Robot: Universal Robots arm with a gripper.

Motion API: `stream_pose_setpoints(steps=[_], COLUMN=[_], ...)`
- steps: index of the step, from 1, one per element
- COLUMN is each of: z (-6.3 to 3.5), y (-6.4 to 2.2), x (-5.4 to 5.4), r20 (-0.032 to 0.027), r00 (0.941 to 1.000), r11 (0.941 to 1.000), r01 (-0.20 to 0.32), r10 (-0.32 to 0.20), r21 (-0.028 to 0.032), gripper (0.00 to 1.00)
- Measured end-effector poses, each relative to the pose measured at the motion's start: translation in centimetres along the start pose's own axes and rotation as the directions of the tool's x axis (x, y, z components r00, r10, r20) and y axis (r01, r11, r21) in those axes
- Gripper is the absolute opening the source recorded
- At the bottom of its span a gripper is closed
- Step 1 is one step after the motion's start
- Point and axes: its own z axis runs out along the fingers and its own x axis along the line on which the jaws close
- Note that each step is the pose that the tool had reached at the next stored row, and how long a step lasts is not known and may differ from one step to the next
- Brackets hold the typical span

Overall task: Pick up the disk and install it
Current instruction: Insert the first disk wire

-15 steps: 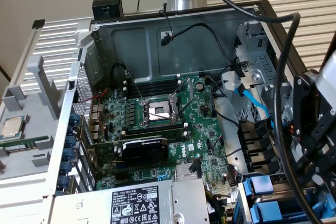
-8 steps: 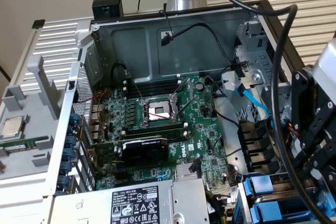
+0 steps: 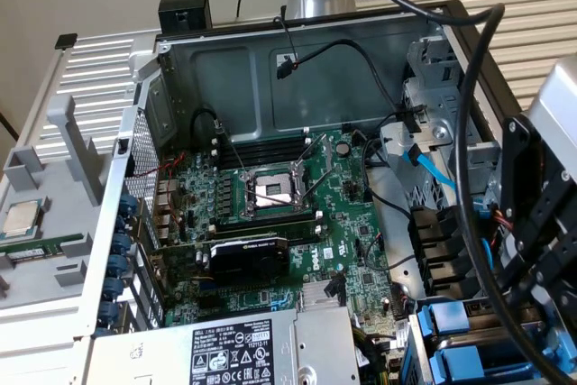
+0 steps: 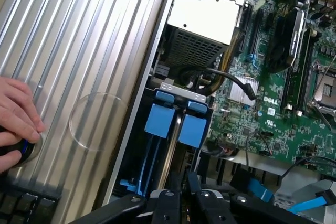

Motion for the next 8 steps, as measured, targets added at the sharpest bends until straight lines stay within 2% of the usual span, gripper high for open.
stream_pose_setpoints(steps=[8], z=[0.01], y=[0.0], x=[0.0], r20=[0.0057], r00=[0.9989], r11=[0.9989], r01=[-0.047], r10=[0.047], r21=[0.0061], gripper=[0.16])
